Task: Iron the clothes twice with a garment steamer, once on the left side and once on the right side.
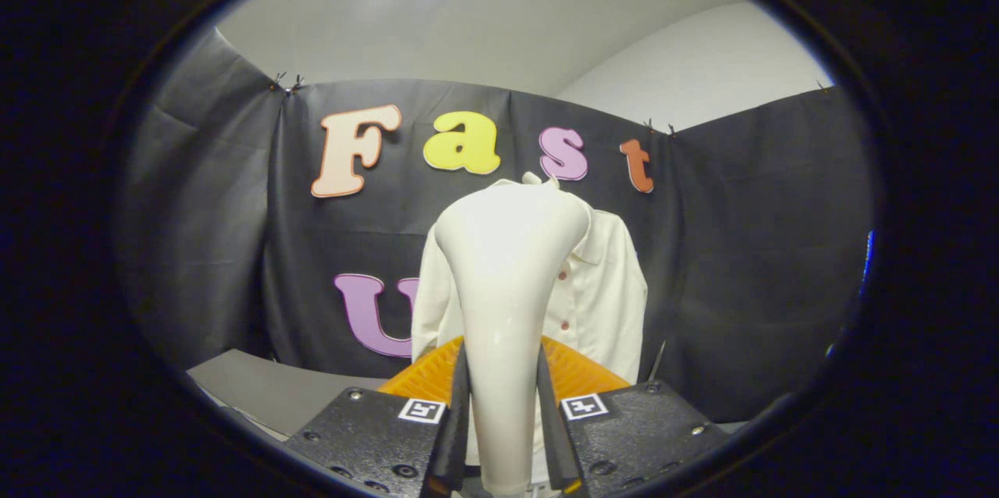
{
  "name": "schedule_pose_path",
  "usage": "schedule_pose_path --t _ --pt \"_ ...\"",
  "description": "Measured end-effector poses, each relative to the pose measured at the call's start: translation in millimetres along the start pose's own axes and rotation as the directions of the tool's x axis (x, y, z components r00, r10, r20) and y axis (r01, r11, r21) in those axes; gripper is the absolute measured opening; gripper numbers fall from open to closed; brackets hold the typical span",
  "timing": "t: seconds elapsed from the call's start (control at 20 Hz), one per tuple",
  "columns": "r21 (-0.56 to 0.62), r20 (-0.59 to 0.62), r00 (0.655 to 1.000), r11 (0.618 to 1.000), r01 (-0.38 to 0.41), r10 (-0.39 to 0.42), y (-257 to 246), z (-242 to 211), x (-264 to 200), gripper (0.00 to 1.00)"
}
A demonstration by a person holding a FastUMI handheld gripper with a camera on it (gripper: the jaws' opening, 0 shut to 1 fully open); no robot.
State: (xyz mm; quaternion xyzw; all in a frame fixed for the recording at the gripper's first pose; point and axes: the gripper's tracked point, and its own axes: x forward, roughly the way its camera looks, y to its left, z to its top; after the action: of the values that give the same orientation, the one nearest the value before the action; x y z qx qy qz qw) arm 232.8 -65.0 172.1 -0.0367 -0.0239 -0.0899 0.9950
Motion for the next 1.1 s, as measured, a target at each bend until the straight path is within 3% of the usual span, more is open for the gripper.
schedule_pose_path --t 0.45,0.85,1.1 --pt "-0.080 -0.060 0.996 0.995 -0.064 0.060 30 -37 83 0.39" --pt "0.013 -0.117 0.991 0.998 -0.057 0.058 28 -51 132 0.40" --pt "0.118 -0.136 0.985 0.989 -0.089 0.105 23 -73 138 0.40"
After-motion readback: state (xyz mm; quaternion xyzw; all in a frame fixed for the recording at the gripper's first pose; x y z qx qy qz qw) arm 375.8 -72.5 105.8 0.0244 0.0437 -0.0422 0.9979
